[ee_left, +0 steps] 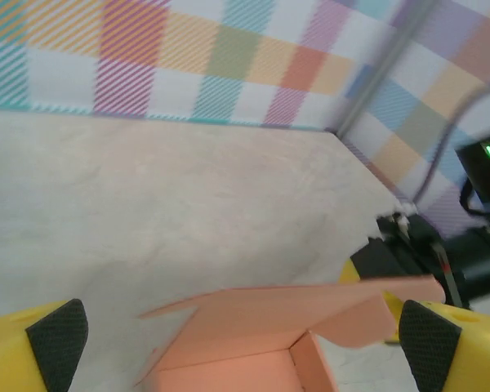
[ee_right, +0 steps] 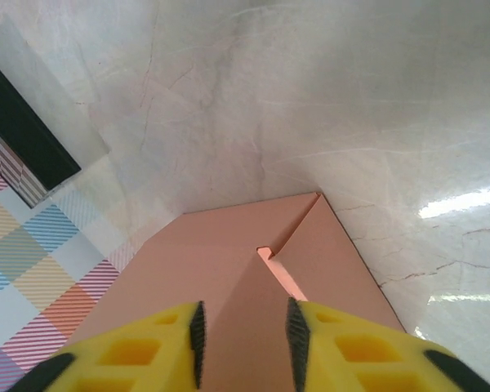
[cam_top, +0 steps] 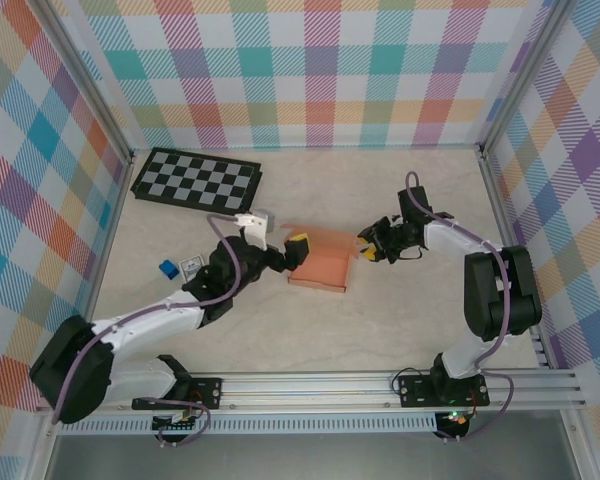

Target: Fold the paper box

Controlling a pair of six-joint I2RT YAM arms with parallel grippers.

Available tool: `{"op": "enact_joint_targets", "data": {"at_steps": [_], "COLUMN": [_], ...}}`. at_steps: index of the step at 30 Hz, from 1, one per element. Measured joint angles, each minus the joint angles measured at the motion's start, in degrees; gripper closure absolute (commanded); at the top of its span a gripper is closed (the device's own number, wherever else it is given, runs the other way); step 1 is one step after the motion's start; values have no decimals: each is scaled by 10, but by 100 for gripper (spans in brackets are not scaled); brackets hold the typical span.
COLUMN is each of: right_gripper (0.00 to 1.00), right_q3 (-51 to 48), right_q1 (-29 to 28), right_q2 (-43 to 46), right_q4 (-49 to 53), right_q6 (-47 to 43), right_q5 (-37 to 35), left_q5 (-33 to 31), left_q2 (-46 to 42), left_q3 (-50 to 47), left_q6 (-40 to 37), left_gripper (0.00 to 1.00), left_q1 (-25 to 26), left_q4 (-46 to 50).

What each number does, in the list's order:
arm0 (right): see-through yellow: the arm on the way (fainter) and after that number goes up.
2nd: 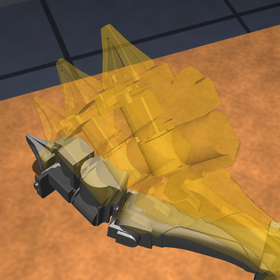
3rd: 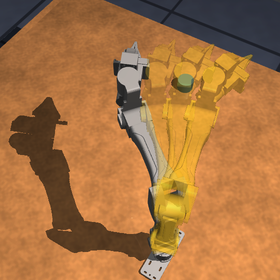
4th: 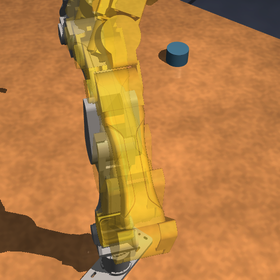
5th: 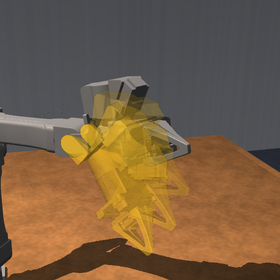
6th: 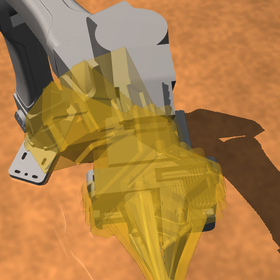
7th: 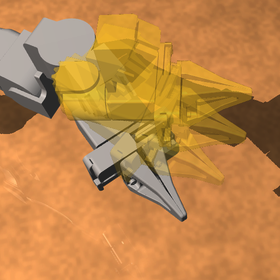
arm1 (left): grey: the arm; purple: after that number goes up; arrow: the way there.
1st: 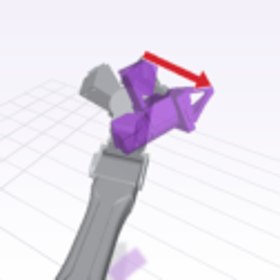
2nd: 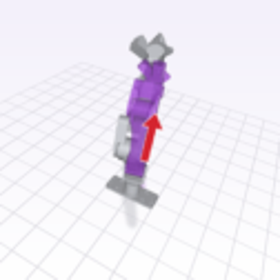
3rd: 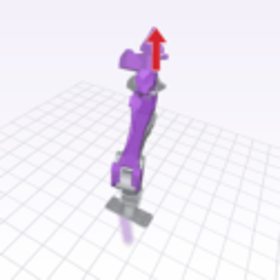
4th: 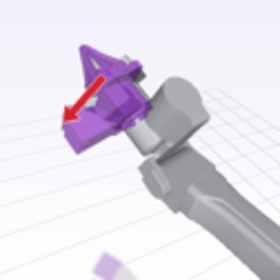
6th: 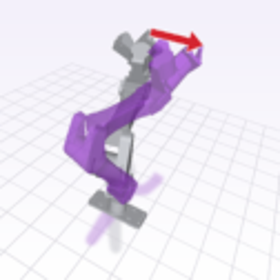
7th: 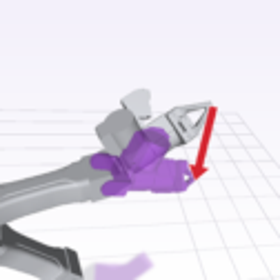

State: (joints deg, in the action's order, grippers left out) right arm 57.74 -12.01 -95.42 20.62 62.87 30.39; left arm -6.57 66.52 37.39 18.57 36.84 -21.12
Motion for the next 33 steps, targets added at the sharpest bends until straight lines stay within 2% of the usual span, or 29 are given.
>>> {"op": "enact_joint_targets", "data": {"at_steps": [3, 5, 8, 12, 17, 26, 33], "right_gripper": [48, 40, 32, 28, 27, 26, 25], "right_q3": [6, 20, 53, 99, 110, 106, 102], "right_q1": [1, 6, 16, 25, 28, 7, -4], "right_q2": [0, 0, 1, 1, 0, 0, 0], "right_q4": [14, 35, 66, 97, 107, 90, 86], "right_q6": [-5, -11, -35, -63, -58, -2, 15], "right_q5": [0, 0, 8, 35, 84, 121, 124], "left_q5": [51, 106, 210, 353, 454, 535, 552], "left_q2": [-9, 9, 64, 162, 252, 300, 331], "left_q3": [62, 122, 214, 310, 322, 337, 350], "left_q6": [67, 89, 92, 91, 122, 183, 199], "left_gripper": [0, 0, 0, 0, 0, 1, 0], "left_q1": [-118, -194, -240, -242, -241, -212, -205], "left_q4": [121, 209, 311, 404, 435, 420, 395]}}
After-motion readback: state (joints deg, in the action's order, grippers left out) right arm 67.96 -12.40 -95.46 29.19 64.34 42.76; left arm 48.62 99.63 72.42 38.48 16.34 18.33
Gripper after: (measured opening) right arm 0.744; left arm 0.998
